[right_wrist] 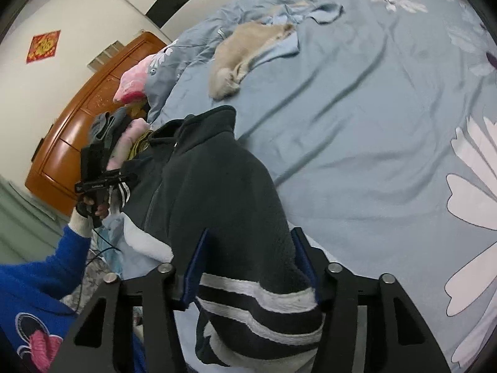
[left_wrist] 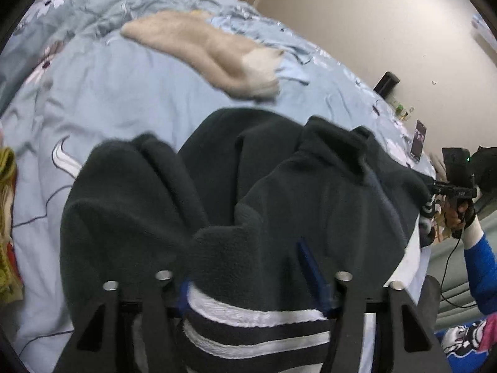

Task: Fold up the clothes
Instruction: 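Raise the jacket by both cuffs and shake it out above the bed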

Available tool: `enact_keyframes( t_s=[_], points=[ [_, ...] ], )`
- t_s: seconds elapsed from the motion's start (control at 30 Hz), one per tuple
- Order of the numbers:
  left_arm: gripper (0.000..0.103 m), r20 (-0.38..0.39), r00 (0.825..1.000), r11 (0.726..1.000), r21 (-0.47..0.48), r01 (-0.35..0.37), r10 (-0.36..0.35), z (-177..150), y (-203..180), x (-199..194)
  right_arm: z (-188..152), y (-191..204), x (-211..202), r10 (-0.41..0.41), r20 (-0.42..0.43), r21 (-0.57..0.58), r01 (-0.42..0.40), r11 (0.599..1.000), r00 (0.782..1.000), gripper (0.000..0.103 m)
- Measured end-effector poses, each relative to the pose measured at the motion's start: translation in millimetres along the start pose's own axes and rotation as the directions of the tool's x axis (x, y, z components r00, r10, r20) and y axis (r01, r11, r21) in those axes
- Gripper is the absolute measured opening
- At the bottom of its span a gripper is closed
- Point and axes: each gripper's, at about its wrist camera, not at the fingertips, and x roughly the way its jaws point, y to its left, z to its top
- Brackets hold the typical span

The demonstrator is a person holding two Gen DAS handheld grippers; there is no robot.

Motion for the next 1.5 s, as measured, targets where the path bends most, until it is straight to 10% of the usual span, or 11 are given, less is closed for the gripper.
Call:
enact_keyframes(
  t_s=[0.1,0.37,0.77,0.97,1.17,1.3,1.5],
  points=[
    [0.017,0.012,0.998,0.997,0.027,-0.067,0.067,-4,-14,1,-1,14,5,-0.069,0.007,-0.019,0.069,0.997,0.998,0.025],
    [0.012,0.262,0.948,0.983,-0.027,-0.18,0.181,5,-40,-65,11,44,-35,-0.31,0.154,-0.001,0.314,0.949,0.938,0.01],
    [0.012,0.737,0.652,0.936,0.079,-0.344,0.178,33,-162,-284,67,168,-205,-0.301,0.642,-0.004,0.396,0.918,0.705,0.009],
    [0.012,0.822,0.552,0.917,0.103,-0.386,0.14,3,-193,-356,44,214,-274,-0.233,0.752,-0.052,0.407,0.912,0.617,0.009],
    [0.012,0.777,0.608,0.916,0.112,-0.386,0.162,40,-185,-342,72,234,-291,-0.267,0.77,-0.056,0.479,0.876,0.579,0.009],
    [0.012,0.711,0.67,0.918,0.089,-0.387,0.214,81,-149,-272,123,202,-251,-0.36,0.697,-0.009,0.509,0.861,0.62,0.009],
    [0.014,0.584,0.704,0.865,0.007,-0.501,0.404,140,-70,-111,191,104,-129,-0.479,0.557,0.061,0.541,0.839,0.679,0.009]
  ],
)
